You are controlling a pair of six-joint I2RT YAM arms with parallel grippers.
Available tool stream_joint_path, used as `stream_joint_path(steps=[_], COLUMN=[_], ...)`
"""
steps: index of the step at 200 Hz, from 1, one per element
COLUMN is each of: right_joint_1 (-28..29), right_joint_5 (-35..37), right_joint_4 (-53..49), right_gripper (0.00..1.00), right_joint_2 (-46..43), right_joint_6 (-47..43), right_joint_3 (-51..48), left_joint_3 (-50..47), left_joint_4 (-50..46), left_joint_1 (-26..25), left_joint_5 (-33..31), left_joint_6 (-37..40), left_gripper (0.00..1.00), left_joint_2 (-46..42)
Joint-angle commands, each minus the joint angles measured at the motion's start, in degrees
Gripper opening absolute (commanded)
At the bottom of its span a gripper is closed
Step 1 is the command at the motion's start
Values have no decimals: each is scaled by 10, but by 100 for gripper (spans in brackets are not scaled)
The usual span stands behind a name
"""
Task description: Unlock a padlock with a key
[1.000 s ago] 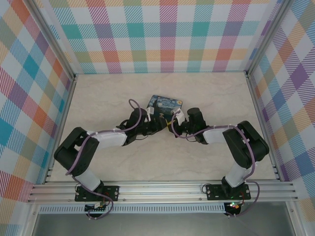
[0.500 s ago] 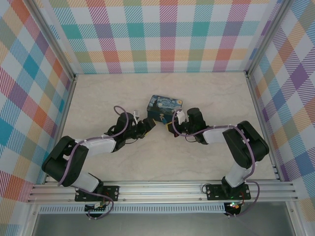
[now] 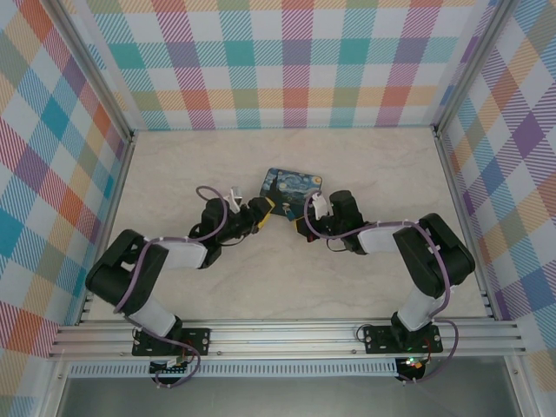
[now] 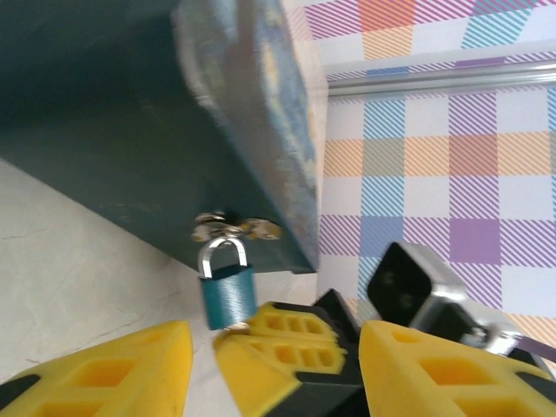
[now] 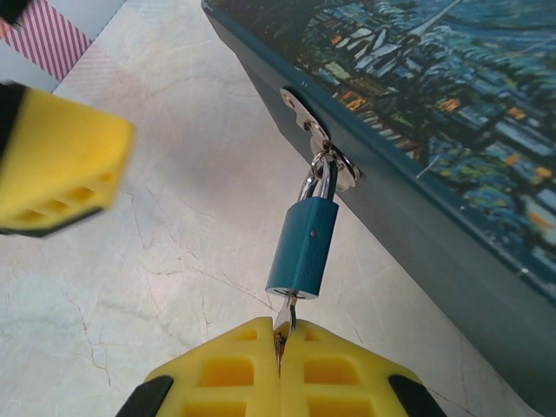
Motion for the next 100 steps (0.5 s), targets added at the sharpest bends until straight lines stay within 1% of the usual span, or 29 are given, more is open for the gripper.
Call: stream_joint_path(steps=[1,20,62,100], right_joint_1=[3,2,3,3], right_joint_5=[-21,-23,-23,-27], right_joint_4=[15,11,-8,-9], right_gripper=[0,0,0,0], right_joint_2=[-1,-1,-1,0], right_joint_6=[25,38,60,71], right_joint_3=[21,24,29,30], left_joint_3=[16,28,47,64], left_joint_4=[70,77,137,148], left_joint_1=[-10,-22,-44,-61], left_joint_5=[9,7,5,-1], left_joint_6=[-28,-29,-57,-65], left_gripper=[52,51,47,45], left_joint_2=[25,49,115,141])
